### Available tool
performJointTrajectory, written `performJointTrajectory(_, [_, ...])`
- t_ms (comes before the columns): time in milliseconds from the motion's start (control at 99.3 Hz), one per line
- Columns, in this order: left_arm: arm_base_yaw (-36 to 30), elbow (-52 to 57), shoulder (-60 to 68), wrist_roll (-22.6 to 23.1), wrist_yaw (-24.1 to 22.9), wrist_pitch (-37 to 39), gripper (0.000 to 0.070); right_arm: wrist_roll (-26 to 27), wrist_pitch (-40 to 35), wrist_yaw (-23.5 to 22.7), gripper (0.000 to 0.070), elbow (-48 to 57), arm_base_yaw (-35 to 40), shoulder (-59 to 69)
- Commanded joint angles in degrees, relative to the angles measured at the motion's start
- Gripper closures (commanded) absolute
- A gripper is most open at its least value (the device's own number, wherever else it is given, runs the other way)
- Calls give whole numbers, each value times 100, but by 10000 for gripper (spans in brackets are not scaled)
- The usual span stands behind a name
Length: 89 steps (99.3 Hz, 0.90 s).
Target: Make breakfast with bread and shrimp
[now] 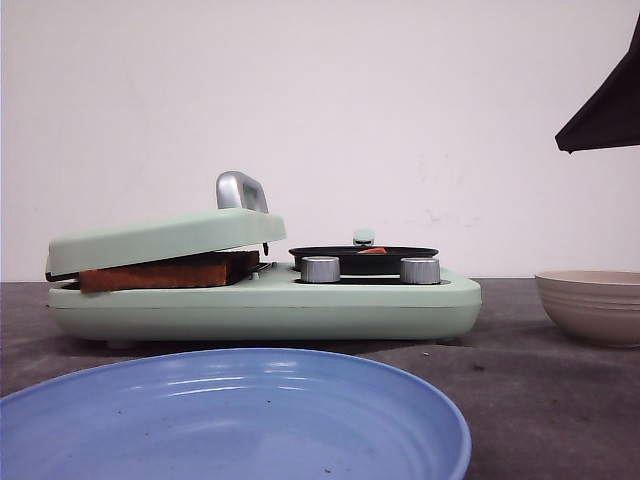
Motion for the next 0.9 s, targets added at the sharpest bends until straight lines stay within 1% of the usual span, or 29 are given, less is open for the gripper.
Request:
performJointTrajectory(0, [-15,39,-9,-9,-20,-50,696,50,61,22,700,0,31,15])
performJointTrajectory(60, [48,33,-94,31,-186,-334,696,50,61,20,700,0,31,15])
performJointTrajectory(101, [186,-7,-181,111,-245,-387,696,50,61,20,700,0,31,15])
performJointTrajectory(131, [339,-81,-273,398,-243,-317,696,50,61,20,700,0,31,15])
performJointTrajectory(161, [525,-197,-385,802,-240,-144,696,50,61,20,700,0,31,15])
performJointTrajectory(212, [861,-494,-592,1589,-199,402,696,50,61,20,700,0,31,15])
performJointTrajectory(252, [1139,-807,-780,2105,-151,986,696,50,61,22,700,0,31,15])
performJointTrajectory(292, [1412,-1165,-968,2470,-37,1622,696,50,61,20,700,0,31,15])
performJointTrajectory(332, [1666,-1534,-1126,2660,162,2223,696,50,61,22,700,0,31,15])
performJointTrajectory(393, [2000,-2000,-1344,2688,505,2780,696,50,59,20,700,0,31,15])
performJointTrajectory(473, [2328,-2411,-1639,2671,848,2830,696,50,61,22,700,0,31,15])
performJointTrajectory(564, [2555,-2728,-1803,2605,986,2695,696,50,63,20,700,0,31,15])
performJointTrajectory(665, [2638,-2726,-1803,2605,1211,1978,696,50,59,20,700,0,31,15])
performJointTrajectory(735, [2627,-2726,-1803,2564,1281,1429,696,50,94,22,700,0,31,17])
performJointTrajectory(886, [2503,-2726,-1803,2522,1226,1458,696,50,138,17,700,2,31,15])
